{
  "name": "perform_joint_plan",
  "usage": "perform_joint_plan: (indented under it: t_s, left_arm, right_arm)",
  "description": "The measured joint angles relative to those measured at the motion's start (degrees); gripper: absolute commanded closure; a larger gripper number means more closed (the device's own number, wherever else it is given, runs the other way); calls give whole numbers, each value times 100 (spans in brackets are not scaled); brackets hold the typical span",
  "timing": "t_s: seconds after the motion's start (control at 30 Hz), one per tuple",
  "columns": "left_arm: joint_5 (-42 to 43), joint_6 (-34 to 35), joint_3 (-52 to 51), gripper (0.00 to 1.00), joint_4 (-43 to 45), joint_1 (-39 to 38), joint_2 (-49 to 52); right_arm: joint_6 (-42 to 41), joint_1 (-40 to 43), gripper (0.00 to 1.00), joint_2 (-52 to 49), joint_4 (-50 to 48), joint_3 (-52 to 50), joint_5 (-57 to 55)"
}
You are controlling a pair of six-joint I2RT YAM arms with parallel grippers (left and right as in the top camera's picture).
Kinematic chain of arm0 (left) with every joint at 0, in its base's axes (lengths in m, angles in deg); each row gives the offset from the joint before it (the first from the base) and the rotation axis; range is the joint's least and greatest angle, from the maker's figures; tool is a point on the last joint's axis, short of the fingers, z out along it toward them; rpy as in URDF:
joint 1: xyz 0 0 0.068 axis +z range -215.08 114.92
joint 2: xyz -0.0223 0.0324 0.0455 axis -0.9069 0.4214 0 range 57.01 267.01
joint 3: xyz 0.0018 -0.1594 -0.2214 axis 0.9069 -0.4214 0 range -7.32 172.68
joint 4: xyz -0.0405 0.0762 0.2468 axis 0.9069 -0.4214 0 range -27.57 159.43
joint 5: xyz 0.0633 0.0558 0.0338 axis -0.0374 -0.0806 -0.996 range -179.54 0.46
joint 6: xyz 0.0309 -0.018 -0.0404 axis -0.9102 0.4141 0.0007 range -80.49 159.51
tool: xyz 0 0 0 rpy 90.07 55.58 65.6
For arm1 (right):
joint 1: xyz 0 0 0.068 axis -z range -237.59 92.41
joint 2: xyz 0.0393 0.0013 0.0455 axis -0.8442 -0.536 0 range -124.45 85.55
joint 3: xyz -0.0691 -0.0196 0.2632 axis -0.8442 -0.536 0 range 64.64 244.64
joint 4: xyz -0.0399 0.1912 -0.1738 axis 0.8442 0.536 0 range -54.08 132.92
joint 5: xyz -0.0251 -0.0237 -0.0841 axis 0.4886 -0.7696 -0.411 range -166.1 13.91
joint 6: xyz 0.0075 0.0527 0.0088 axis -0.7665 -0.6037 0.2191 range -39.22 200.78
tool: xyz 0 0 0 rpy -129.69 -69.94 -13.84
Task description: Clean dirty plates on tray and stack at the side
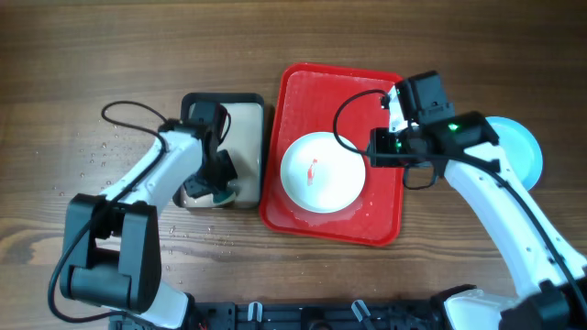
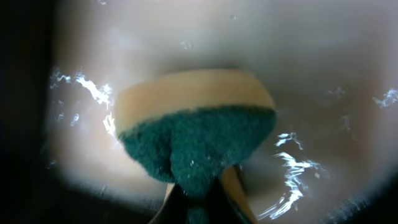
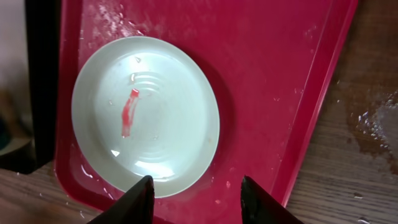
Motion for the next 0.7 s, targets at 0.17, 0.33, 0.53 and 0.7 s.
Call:
perform_joint_plan:
  t_s: [0.17, 0.33, 0.53, 0.7]
  left_arm:
    - [715, -212, 1528, 96, -487, 0, -232]
    - [1545, -341, 1718, 96, -81, -280, -356]
    - [1128, -496, 1718, 96, 494, -1467, 118]
    - [1095, -424, 1714, 96, 955, -1934, 1012]
  right_arm:
    - [-125, 79, 56, -988, -162, 2, 2]
    - [616, 706, 62, -2118, -444, 0, 1198]
    - [627, 603, 94, -2594, -575, 0, 1279]
    - [140, 415, 96, -2577, -697, 24, 870]
